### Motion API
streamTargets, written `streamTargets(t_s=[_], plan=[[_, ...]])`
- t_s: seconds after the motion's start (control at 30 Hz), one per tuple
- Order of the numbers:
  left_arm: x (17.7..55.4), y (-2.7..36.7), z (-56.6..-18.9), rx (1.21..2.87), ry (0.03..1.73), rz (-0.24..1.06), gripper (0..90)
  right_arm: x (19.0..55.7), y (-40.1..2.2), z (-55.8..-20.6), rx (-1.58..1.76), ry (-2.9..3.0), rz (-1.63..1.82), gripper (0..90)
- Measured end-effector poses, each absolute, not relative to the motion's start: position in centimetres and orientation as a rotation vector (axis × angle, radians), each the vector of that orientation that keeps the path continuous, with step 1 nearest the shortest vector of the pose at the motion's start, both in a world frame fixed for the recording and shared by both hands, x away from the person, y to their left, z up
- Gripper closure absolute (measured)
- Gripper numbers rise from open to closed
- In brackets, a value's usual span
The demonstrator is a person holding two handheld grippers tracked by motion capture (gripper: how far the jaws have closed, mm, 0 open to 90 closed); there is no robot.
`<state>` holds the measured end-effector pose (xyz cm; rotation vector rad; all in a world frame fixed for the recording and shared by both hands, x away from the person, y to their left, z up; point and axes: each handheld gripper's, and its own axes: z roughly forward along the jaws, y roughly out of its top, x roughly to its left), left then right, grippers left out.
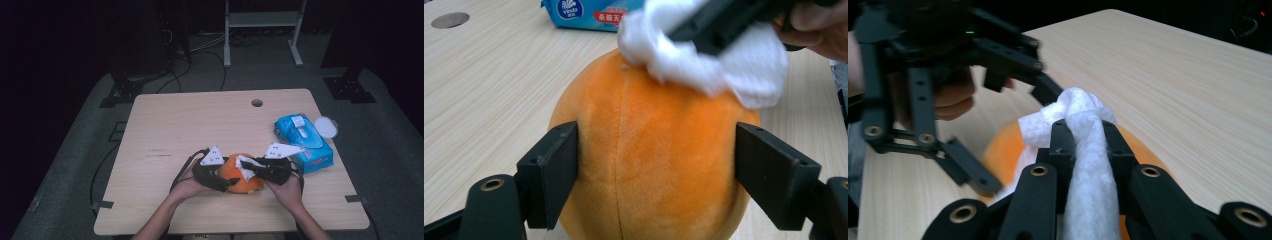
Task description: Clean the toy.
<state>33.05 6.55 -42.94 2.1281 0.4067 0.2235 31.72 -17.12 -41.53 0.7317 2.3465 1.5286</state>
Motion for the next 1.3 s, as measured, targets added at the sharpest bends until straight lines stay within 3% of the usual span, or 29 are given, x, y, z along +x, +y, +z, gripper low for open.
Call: streamTargets(t_s=[0.2, 0.37, 0.57, 0.83, 0.97, 1.07, 1.17, 1.3], plan=[[33.5, 6.9, -43.0, 2.086, 0.422, 0.210, 11.8, 32.0, -17.4, -41.3, 0.734, 2.352, 1.484, 78.4], [34.5, 7.9, -43.8, 2.061, 0.469, 0.099, 8.3, 32.6, -18.7, -41.6, 0.773, 2.360, 1.510, 78.1], [34.2, 7.8, -43.5, 2.065, 0.454, 0.102, 23.9, 32.5, -18.5, -41.4, 0.772, 2.357, 1.497, 78.3], [33.1, 6.3, -42.1, 2.093, 0.386, 0.190, 25.2, 30.9, -15.9, -40.2, 0.605, 2.372, 1.469, 78.7], [33.8, 6.8, -42.6, 2.047, 0.416, 0.154, 11.6, 31.6, -17.3, -40.4, 0.684, 2.361, 1.497, 78.7], [34.3, 6.8, -43.4, 2.047, 0.454, 0.106, 9.6, 32.1, -18.3, -40.4, 0.731, 2.341, 1.531, 78.7], [34.2, 6.7, -43.5, 2.043, 0.450, 0.112, 21.4, 32.2, -18.6, -40.3, 0.739, 2.333, 1.517, 78.7], [33.9, 6.4, -43.1, 2.049, 0.450, 0.122, 25.4, 31.5, -17.9, -39.9, 0.697, 2.311, 1.454, 79.4]])
